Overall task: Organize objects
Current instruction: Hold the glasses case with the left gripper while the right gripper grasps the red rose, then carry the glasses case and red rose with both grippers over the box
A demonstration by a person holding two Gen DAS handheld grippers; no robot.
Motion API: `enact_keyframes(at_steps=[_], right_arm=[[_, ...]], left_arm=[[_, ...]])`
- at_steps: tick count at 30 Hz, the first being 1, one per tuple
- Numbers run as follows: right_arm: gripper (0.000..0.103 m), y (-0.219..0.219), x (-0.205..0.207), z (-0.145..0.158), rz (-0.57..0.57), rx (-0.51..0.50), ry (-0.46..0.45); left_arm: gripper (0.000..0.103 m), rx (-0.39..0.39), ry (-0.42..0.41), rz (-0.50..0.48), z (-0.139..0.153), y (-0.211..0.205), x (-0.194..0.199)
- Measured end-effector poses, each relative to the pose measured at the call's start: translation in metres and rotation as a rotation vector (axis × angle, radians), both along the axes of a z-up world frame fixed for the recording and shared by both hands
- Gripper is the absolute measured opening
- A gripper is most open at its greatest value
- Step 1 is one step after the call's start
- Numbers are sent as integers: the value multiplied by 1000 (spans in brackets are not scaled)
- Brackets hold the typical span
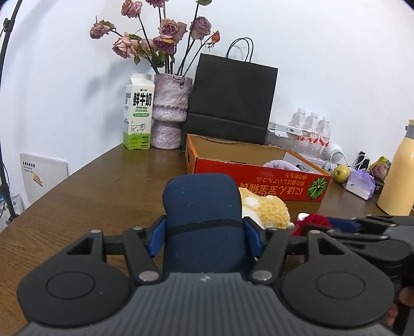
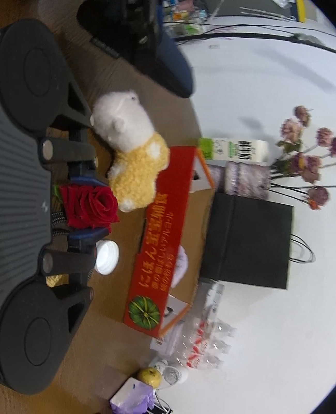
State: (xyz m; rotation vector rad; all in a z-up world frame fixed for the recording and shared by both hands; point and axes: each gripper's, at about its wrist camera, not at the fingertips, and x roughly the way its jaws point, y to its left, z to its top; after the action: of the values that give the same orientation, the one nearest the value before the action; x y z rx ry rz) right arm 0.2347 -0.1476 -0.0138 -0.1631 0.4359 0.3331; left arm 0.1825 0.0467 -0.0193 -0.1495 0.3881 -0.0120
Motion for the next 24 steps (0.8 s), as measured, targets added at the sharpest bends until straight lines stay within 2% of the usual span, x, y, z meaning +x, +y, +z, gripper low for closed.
enact_keyframes(at_steps=[10,24], right_arm=[[29,-31,-19,16,-45,107,-50],[29,-68,-26,38,-46,154,-116]], left_arm=[[63,35,-2,0,5,-16,-2],[63,59,-33,-47,37,-67,7]])
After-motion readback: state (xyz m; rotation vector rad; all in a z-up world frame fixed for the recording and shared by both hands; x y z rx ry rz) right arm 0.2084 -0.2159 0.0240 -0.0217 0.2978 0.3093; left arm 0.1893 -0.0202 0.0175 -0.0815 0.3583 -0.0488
